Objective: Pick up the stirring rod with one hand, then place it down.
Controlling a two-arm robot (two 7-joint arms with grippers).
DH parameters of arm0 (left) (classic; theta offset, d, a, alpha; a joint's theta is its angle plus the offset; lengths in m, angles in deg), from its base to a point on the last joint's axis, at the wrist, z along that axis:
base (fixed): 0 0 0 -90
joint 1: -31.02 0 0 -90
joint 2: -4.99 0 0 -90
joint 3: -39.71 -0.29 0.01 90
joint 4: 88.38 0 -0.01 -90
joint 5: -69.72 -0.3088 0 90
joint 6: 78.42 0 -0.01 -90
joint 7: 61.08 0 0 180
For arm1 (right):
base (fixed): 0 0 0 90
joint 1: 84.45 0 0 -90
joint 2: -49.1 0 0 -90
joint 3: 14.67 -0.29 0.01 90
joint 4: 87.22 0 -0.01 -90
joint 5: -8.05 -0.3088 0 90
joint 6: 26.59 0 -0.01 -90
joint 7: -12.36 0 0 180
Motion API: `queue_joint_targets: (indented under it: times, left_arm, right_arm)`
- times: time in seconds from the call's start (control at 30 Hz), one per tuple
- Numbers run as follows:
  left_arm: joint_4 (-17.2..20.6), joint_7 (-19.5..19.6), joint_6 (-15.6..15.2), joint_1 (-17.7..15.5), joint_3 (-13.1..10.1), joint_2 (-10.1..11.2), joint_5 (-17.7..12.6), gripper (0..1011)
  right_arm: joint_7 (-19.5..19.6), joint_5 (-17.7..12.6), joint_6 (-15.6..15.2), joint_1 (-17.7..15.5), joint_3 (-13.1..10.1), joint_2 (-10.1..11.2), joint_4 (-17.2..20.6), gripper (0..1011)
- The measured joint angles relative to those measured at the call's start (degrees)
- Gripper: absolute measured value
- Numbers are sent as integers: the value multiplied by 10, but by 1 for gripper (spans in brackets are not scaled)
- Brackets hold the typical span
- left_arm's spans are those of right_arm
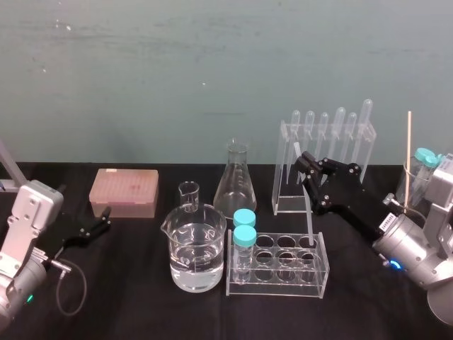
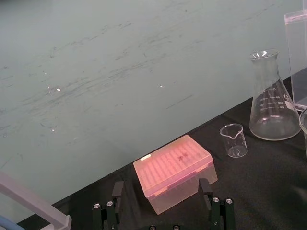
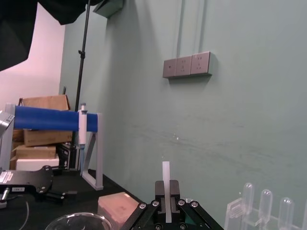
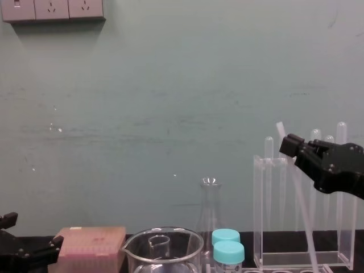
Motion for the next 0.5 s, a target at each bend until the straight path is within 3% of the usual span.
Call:
queue_joint_targets:
  times: [0.5]
  left_arm:
    - [0,0,0,0,0,0,0,1000]
  right_arm:
    - [-27,-4,-1,30,18,-12,-56,56]
